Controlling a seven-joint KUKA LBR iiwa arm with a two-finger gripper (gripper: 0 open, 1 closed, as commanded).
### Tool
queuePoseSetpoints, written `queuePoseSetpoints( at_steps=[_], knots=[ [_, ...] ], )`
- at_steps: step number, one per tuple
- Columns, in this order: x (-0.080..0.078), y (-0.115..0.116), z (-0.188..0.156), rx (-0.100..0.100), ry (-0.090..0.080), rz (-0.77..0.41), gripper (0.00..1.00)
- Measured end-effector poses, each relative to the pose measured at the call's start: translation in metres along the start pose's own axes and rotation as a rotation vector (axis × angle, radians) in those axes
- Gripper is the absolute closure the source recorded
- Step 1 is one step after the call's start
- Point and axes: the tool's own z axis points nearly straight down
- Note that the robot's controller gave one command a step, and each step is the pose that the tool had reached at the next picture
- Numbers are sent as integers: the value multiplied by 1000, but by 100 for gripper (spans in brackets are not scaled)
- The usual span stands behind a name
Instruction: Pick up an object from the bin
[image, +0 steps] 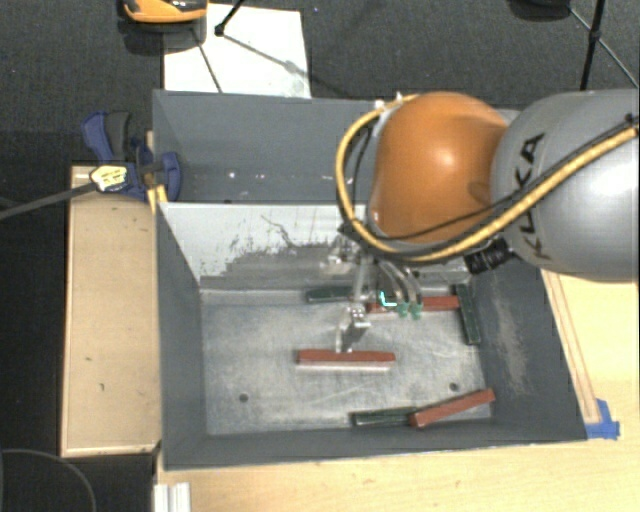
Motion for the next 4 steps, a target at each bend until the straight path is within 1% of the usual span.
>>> queuePoseSetpoints(
  at_steps=[1,2,3,4],
  knots=[
    [-2,-1,-4,-1,-8,3,0],
    [1,-9,42,-1,-13,-65,0],
    [0,-23,99,-1,-11,-42,0],
    [-14,-21,171,-2,-17,-219,100]
  ],
)
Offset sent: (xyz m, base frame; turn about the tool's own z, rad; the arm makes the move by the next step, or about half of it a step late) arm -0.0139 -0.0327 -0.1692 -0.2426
